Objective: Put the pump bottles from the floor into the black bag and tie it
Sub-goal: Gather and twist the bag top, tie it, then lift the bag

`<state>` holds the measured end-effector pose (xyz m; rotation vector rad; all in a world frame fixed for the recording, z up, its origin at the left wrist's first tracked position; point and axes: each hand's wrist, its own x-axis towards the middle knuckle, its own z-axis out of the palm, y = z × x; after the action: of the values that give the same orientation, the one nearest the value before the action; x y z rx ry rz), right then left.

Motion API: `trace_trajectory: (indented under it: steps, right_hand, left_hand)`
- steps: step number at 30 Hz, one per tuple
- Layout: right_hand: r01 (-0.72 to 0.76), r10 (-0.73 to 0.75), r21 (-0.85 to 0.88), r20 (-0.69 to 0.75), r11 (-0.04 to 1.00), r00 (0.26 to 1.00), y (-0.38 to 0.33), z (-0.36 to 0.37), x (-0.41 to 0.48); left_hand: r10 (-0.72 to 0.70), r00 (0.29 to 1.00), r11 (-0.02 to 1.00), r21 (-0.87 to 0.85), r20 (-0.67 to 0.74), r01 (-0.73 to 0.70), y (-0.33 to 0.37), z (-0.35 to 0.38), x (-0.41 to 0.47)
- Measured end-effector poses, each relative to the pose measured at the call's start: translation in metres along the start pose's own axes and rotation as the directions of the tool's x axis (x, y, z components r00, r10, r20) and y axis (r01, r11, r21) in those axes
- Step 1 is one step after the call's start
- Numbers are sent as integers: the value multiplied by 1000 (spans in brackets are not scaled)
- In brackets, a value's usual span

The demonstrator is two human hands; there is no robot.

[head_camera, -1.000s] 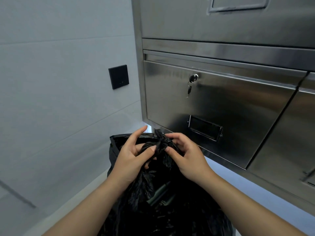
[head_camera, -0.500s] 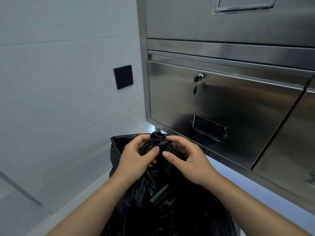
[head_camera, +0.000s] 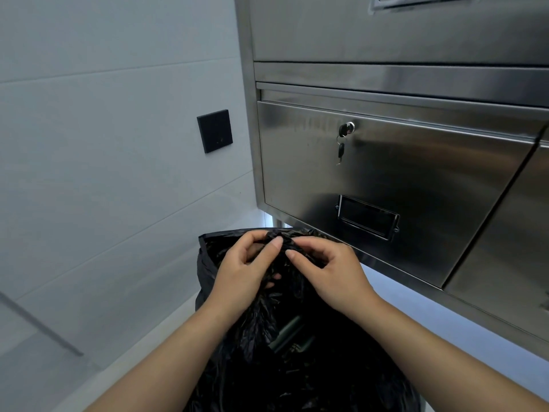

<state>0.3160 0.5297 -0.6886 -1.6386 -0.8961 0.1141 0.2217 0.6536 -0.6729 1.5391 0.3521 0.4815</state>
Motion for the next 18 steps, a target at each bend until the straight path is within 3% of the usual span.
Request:
trace_trajectory:
  steps: [6, 12, 18]
  right_hand:
    - [51, -48, -159, 20, 986, 999, -3, 2, -3]
    - [21, -23, -128, -15, 992, 1000, -3, 5, -5]
    - [-76, 79, 56, -62, 996, 995, -2, 4, 1]
  left_hand:
    - [45, 966, 998, 63, -255, -30, -6, 11, 0]
    - [84, 969, 993, 100, -232, -62, -7, 7, 3]
    - [161, 962, 978, 168, -221, -125, -9, 0, 5]
